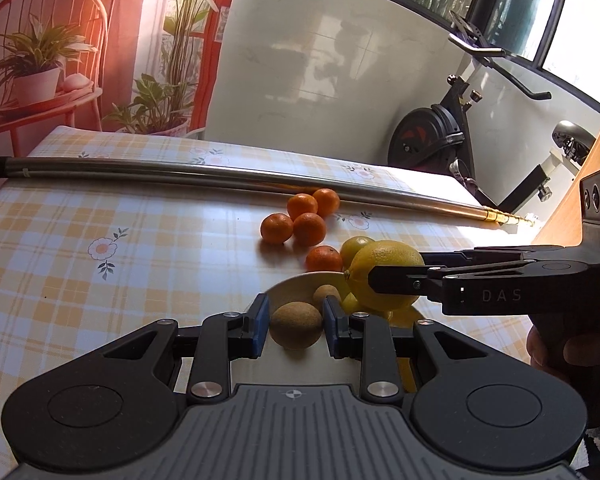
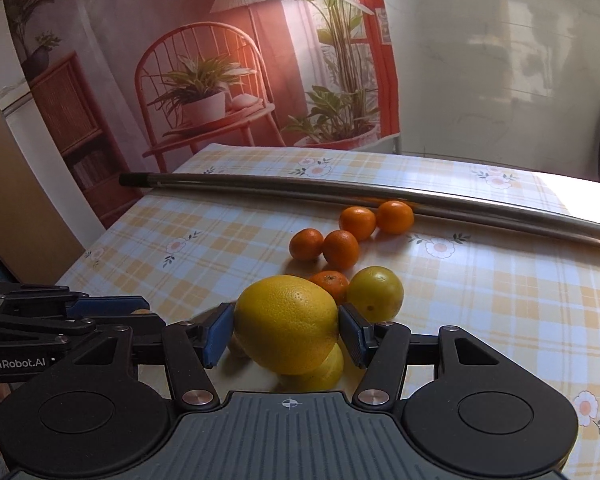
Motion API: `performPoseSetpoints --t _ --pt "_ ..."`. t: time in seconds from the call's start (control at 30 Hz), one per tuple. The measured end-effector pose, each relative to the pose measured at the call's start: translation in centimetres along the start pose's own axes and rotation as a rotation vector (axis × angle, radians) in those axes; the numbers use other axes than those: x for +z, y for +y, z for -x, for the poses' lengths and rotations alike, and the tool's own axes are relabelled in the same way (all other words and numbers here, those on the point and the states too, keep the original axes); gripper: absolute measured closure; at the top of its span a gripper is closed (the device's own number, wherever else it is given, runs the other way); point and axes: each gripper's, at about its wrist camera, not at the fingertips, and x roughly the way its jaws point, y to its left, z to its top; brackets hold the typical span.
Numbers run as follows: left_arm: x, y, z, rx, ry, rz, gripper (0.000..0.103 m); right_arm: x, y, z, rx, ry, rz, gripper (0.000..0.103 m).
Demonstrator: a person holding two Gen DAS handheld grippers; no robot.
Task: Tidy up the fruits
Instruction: 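Carry the grapefruit into the plate with the right tool while the left tool lowers the kiwi in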
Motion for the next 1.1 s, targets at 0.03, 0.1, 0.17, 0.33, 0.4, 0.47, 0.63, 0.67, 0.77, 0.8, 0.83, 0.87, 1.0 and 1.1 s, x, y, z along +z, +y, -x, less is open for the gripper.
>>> performPoseSetpoints --t 0.03,0.1,0.17,0.33,0.4,0.47,0.63,0.67,0.77,0.8,0.83,0.87,1.0,1.1 --pt "-0.2 -0.1 0.0 -0.007 0.009 -0.001 0.073 0.0 0.2 -0.1 0.008 0.008 0.003 0.05" --pt "-0.7 -0.2 -0.1 -0.008 0.03 -0.015 0.073 0.2 0.6 -0.2 0.023 0.022 0.01 0.05" --pt "-1.5 -0.5 -0.3 -0.002 0.054 -0.035 0.073 0.4 1.0 -0.5 0.044 0.041 0.02 0.05" --pt "-2.7 -1.1 -1.0 -0.015 0.11 -0.081 0.073 0.9 1.7 -1.6 0.113 0.109 0.022 0.05" --pt "-2.9 -1.2 -1.4 -0.018 0.127 -0.09 0.073 1.1 2.1 -2.4 0.129 0.142 0.021 0.05" --pt "-3.1 -1.1 -1.7 -0.016 0.139 -0.089 0.073 1.3 2.5 -3.0 0.145 0.17 0.017 0.05" --pt "-3.4 -0.7 -1.9 0.001 0.153 -0.082 0.073 1.4 3.0 -4.8 0.175 0.235 -0.025 0.05" --pt "-3.4 -0.6 -1.9 0.003 0.153 -0.084 0.073 1.4 2.9 -5.2 0.177 0.244 -0.038 0.05" --pt "-3.5 -0.7 -2.0 0.012 0.153 -0.095 0.073 1.3 2.9 -5.9 0.177 0.256 -0.057 0.05" --pt "-3.6 -0.7 -2.0 0.016 0.153 -0.098 0.073 1.3 2.9 -6.2 0.172 0.261 -0.061 0.049" --pt "-3.6 -0.7 -2.0 0.022 0.154 -0.098 0.073 1.2 2.9 -6.3 0.168 0.264 -0.063 0.049" --pt "-3.6 -0.7 -2.0 0.026 0.155 -0.097 0.073 1.2 2.9 -6.5 0.163 0.268 -0.067 0.049" --pt "-3.7 -0.5 -2.1 0.051 0.153 -0.091 0.073 1.0 2.3 -7.1 0.153 0.273 -0.098 0.049" --pt "-3.7 -0.5 -2.2 0.077 0.147 -0.099 0.073 0.9 1.9 -7.1 0.16 0.272 -0.129 0.049"
